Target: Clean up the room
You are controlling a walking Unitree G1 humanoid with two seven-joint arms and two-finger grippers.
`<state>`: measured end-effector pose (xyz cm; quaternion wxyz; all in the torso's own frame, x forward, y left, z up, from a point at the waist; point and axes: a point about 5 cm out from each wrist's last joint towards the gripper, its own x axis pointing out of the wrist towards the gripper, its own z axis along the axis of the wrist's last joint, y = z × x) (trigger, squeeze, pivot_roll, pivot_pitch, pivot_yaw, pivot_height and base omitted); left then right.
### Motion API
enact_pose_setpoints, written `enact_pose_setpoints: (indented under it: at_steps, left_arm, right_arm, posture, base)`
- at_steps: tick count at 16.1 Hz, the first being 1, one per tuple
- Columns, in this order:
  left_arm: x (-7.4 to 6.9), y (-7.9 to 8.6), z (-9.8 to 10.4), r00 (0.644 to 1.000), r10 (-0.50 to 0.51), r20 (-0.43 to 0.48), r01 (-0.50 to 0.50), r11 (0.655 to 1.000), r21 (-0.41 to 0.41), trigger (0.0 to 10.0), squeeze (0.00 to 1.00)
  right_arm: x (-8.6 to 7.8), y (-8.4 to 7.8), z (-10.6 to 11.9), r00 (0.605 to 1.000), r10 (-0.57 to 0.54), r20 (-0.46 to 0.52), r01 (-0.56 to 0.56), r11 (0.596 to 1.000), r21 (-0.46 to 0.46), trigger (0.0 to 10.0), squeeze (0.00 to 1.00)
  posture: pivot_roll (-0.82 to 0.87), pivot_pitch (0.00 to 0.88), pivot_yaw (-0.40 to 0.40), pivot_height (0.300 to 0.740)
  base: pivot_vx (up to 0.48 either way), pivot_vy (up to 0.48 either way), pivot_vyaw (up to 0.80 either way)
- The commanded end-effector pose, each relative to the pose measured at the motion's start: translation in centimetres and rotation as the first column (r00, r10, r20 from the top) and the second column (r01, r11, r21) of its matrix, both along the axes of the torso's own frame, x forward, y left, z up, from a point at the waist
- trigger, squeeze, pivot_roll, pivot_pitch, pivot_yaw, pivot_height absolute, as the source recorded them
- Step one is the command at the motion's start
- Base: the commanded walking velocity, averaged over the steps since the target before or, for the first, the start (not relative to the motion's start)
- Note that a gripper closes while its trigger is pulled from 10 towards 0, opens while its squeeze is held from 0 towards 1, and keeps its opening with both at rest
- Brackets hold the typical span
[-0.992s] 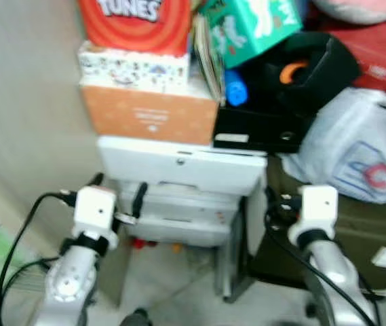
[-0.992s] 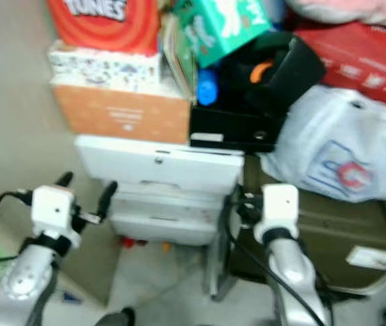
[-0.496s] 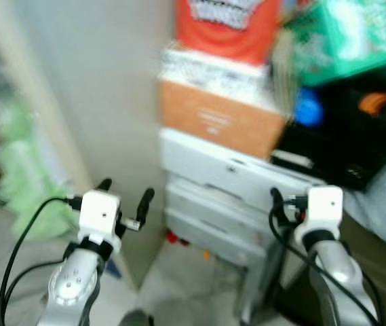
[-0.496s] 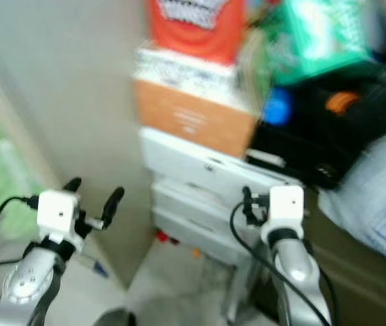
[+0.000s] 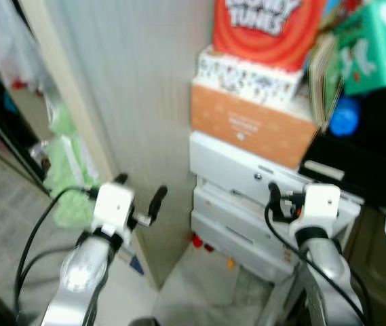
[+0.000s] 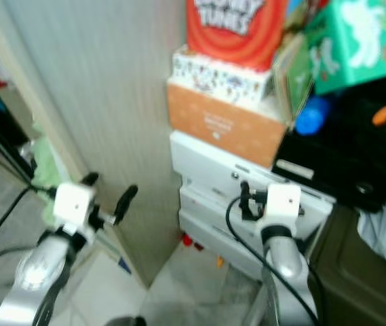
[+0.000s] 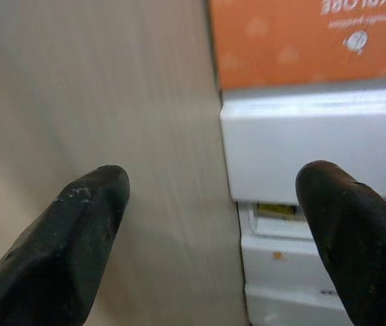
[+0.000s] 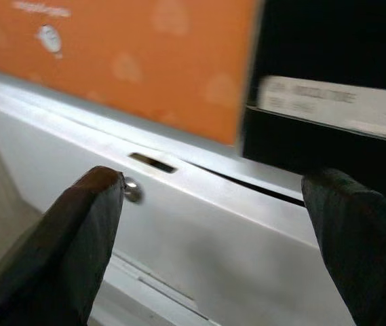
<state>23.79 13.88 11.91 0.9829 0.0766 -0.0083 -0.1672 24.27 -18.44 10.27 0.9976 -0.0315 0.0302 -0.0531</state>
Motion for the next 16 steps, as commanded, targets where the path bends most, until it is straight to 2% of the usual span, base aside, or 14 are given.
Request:
enact_pose_setpoints:
  at_steps: [1,2,4,6,8,9,11,13,14,16]
  left_arm:
    - [0.9,0.4,0.8,0.999,0.017,0.051,-0.018,1.0,0.025,10.0,0.0]
    - [1.3,0.4,0.9,0.997,0.027,0.069,-0.03,0.999,0.037,10.0,0.0]
    - [1.0,0.3,0.8,0.996,0.039,0.074,-0.042,0.998,0.043,10.0,0.0]
    - [-0.4,0.6,-1.3,0.998,0.059,0.033,-0.061,0.996,0.062,10.0,0.0]
    - [-0.2,1.3,-2.8,0.995,0.101,-0.005,-0.1,0.992,0.083,10.0,0.0]
    - [-0.2,2.2,-3.4,0.989,0.145,-0.036,-0.141,0.987,0.082,10.0,0.0]
    - [-0.3,3.5,-2.8,0.987,0.159,-0.025,-0.156,0.983,0.095,10.0,0.0]
    - [0.7,4.1,-2.3,0.977,0.213,0.011,-0.214,0.974,0.076,10.0,0.0]
    - [0.8,4.0,-2.7,0.977,0.213,0.024,-0.214,0.972,0.094,10.0,0.0]
    - [0.3,4.3,-1.7,0.966,0.255,0.038,-0.257,0.965,0.056,10.0,0.0]
  right_arm:
    - [0.1,-0.4,-0.5,0.999,-0.031,-0.012,0.031,0.999,-0.01,10.0,0.0]
    - [0.3,-0.2,-0.6,1.0,-0.022,-0.011,0.022,1.0,-0.02,10.0,0.0]
    - [0.3,0.5,-0.9,0.999,0.017,-0.027,-0.018,0.999,-0.038,10.0,0.0]
    - [-0.7,0.8,-2.4,0.997,0.037,-0.064,-0.04,0.998,-0.04,10.0,0.0]
    - [-0.8,0.4,-3.1,0.995,0.046,-0.088,-0.05,0.998,-0.05,10.0,0.0]
    - [-0.8,-0.5,-3.3,0.995,0.035,-0.09,-0.043,0.994,-0.096,10.0,0.0]
    - [-0.1,-1.1,-2.6,0.997,0.017,-0.072,-0.023,0.996,-0.086,10.0,0.0]
    - [0.9,-0.8,-2.4,0.999,0.014,-0.052,-0.019,0.997,-0.078,10.0,0.0]
    - [1.0,-0.6,-2.6,0.999,0.021,-0.046,-0.025,0.996,-0.084,10.0,0.0]
    - [0.3,-0.8,-1.0,1.0,-0.002,-0.004,0.002,0.998,-0.058,10.0,0.0]
  posture:
    - [-0.06,0.0,0.022,0.74]
    - [-0.06,0.0,0.022,0.74]
    - [-0.05,0.011,0.011,0.74]
    - [-0.05,0.0,-0.006,0.74]
    - [-0.04,0.0,-0.008,0.74]
    - [-0.05,0.0,-0.019,0.74]
    - [-0.06,0.0,-0.035,0.74]
    - [-0.06,0.0,-0.029,0.74]
    - [-0.06,0.0,-0.031,0.74]
    - [-0.06,0.0,-0.036,0.74]
  base:
    - [0.0,0.0,0.0]
    - [0.0,0.0,0.0]
    - [0.0,0.0,0.0]
    - [0.0,0.0,0.0]
    - [0.0,0.0,0.0]
    - [0.0,0.0,0.0]
    - [0.0,0.0,0.0]
    - [0.0,0.0,0.0]
    - [0.0,0.0,0.0]
    - [0.0,0.0,0.0]
